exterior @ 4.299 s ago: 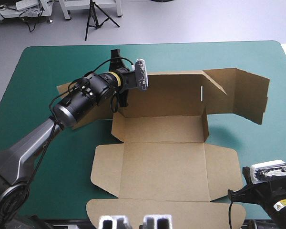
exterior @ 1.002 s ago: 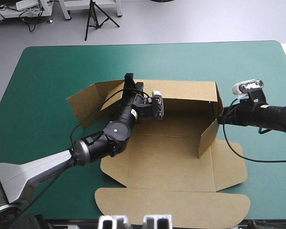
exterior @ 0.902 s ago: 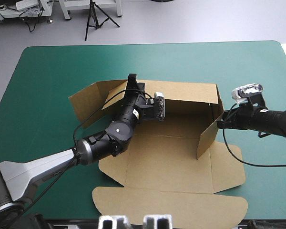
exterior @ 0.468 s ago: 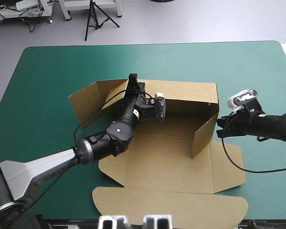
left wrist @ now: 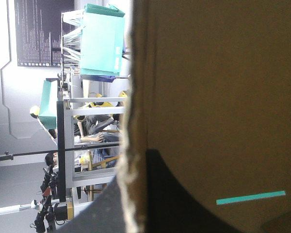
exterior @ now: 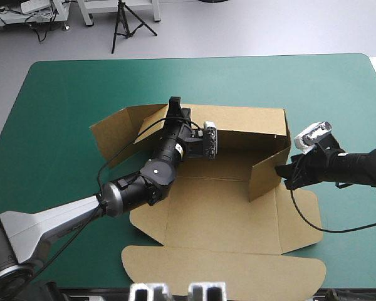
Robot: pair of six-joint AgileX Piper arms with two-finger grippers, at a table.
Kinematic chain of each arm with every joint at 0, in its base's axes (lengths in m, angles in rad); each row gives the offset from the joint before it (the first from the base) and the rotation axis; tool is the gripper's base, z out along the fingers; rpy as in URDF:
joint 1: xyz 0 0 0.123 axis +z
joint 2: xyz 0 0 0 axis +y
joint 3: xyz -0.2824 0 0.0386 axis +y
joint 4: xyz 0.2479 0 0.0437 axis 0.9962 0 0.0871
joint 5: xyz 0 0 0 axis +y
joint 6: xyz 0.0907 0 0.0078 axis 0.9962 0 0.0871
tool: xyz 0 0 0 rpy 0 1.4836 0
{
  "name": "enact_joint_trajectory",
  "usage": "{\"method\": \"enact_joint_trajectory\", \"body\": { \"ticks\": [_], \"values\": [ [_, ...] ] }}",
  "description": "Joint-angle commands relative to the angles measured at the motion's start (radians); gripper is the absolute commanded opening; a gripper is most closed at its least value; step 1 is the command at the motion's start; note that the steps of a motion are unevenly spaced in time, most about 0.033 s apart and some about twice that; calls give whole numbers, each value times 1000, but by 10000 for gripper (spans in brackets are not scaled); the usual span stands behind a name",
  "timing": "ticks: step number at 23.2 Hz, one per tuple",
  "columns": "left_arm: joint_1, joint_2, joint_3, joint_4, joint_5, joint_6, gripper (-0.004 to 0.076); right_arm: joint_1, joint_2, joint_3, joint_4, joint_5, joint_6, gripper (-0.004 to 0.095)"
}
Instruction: Fold the box
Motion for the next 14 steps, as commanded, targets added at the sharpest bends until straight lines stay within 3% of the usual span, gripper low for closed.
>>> {"method": "enact_joint_trajectory", "body": {
  "ticks": [1, 10, 14],
  "values": [
    [-2, -26, -17, -6, 44, -20, -9, -1, 0, -23, 160, -57, -84, 542],
    [-2, -26, -17, 1, 35, -20, -9, -1, 103, -23, 275, -81, -144, 542],
    [-2, -26, -17, 3, 3, -15, -9, -1, 143, -22, 448, -112, -347, 541]
  ]
}}
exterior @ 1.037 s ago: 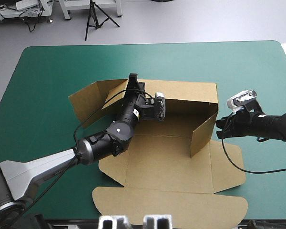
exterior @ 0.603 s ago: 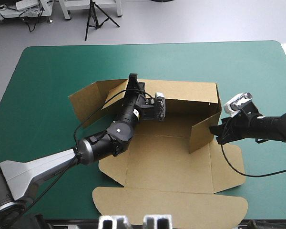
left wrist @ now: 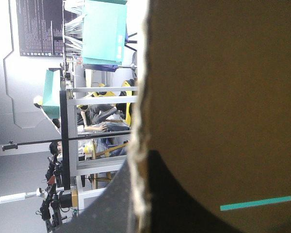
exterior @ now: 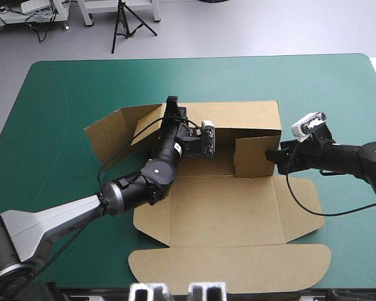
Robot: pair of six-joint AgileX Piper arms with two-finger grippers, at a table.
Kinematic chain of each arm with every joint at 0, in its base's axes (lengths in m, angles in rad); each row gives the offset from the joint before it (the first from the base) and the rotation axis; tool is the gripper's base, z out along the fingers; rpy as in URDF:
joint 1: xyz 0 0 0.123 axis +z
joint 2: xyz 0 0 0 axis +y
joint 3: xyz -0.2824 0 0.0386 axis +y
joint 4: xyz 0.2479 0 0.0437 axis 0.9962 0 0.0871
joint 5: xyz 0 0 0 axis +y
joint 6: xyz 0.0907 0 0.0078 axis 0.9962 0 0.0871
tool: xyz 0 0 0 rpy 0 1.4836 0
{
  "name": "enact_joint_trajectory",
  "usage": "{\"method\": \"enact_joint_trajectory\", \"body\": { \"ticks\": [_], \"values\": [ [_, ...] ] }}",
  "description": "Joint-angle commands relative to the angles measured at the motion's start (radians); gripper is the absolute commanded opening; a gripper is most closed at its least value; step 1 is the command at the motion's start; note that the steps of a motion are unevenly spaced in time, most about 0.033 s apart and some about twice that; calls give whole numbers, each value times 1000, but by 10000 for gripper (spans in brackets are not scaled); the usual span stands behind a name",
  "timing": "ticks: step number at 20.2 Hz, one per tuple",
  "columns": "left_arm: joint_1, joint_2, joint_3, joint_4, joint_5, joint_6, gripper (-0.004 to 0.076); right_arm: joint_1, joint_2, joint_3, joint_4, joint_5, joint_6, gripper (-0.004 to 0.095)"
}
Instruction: Fold the box
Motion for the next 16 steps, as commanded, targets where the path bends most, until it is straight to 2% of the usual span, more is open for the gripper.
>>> {"method": "enact_joint_trajectory", "body": {
  "ticks": [1, 5, 11, 16],
  "values": [
    [-4, -32, -17, -5, -39, -11, -9, -1, -8, -22, 168, -40, -122, 541],
    [-4, -32, -17, -2, -75, -5, -9, -1, 35, -22, 285, -38, -277, 535],
    [-4, -32, -17, -2, -117, -5, -9, -1, 92, -22, 363, -36, -364, 214],
    [-4, -32, -17, -2, -132, -5, -9, 2, 91, -22, 406, -63, -387, 74]
  ]
}}
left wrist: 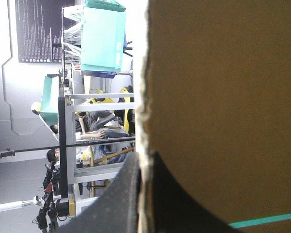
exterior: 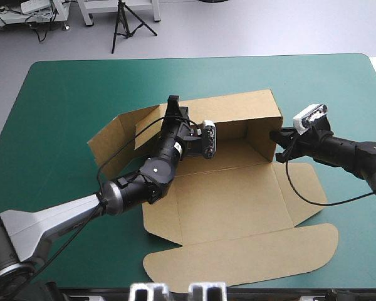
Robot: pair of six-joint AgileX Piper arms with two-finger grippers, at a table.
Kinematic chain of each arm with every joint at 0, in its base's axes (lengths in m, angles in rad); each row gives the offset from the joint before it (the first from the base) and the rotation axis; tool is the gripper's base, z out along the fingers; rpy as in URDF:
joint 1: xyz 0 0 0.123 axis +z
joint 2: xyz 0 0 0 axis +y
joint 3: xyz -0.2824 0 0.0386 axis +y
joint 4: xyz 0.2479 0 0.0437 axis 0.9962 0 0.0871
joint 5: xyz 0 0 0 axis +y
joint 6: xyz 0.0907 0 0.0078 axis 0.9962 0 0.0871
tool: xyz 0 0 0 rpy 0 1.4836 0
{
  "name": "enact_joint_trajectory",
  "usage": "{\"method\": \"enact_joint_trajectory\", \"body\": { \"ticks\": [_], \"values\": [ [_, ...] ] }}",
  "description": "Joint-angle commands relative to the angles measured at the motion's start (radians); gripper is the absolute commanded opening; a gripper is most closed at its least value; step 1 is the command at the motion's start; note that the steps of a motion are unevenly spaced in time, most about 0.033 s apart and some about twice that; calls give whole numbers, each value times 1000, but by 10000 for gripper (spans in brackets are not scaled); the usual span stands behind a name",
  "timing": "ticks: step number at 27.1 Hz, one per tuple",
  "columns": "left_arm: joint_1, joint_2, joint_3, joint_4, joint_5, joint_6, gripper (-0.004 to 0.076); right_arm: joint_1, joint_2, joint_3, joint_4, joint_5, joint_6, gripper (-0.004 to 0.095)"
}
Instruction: Fold the box
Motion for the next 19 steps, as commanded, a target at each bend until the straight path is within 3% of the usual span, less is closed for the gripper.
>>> {"method": "enact_joint_trajectory", "body": {
  "ticks": [1, 3, 13, 19],
  "values": [
    [-9, -32, -17, -8, -90, -6, -9, 2, -23, -23, 107, -5, -11, 39],
    [-9, -32, -17, -8, -90, -6, -9, 2, -23, -23, 127, -9, -11, -16],
    [-9, -26, -17, -8, -81, -5, -8, 2, -23, -23, 89, 33, 8, 2],
    [-7, -21, -17, -8, -64, -92, 27, 2, -23, -23, 46, 33, 34, 1]
  ]
}}
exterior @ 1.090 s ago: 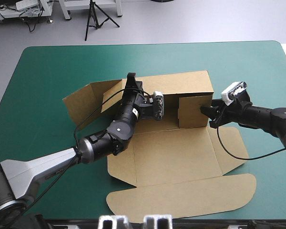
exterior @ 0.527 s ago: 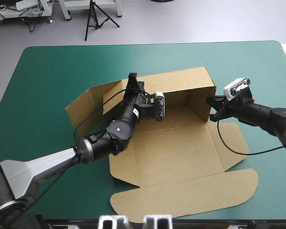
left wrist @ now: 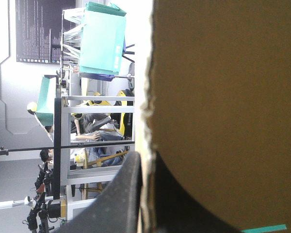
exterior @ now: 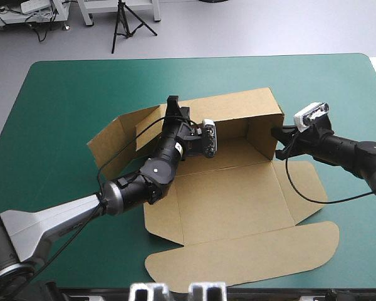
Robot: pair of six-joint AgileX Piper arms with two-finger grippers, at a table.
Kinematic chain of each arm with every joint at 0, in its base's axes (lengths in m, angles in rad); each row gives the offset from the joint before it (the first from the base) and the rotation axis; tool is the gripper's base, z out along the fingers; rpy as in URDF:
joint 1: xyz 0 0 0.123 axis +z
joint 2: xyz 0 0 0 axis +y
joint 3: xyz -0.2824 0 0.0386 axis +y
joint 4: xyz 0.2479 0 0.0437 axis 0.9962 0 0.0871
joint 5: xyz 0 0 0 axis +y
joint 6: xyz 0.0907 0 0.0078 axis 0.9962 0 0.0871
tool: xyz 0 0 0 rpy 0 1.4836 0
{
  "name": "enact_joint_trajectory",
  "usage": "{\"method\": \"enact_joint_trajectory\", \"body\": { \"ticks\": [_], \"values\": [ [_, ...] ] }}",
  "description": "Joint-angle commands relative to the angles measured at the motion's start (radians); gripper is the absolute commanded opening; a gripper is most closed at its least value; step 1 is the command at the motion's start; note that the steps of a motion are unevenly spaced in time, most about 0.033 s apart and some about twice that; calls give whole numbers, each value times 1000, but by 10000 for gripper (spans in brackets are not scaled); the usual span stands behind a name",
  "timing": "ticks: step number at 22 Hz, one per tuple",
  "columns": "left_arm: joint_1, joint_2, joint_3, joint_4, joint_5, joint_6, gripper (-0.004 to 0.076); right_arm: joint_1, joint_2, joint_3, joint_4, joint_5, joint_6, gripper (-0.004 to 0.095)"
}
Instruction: Fold the box
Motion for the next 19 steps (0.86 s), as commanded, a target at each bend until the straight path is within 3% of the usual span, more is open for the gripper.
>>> {"method": "enact_joint_trajectory", "body": {
  "ticks": [1, 4, 5, 7, 15, 19],
  "values": [
    [-7, -21, -17, 14, -54, -37, 85, 0, -24, -23, 19, 55, 21, 2],
    [-7, -21, -17, 81, -54, -56, 271, 0, -24, -23, 19, 55, 24, 1],
    [-7, -21, -17, 119, -55, -122, 375, 0, -24, -23, 19, 55, 24, 1],
    [-7, -21, -17, 132, -65, -215, 490, 0, -24, -23, 17, 55, 24, 1],
    [-78, -25, -17, 132, -50, -269, 507, 0, -24, -23, -5, 47, 33, 1],
    [-208, -26, -19, 132, 115, -269, 506, 0, -24, -23, -23, 13, 48, 1]
  ]
}}
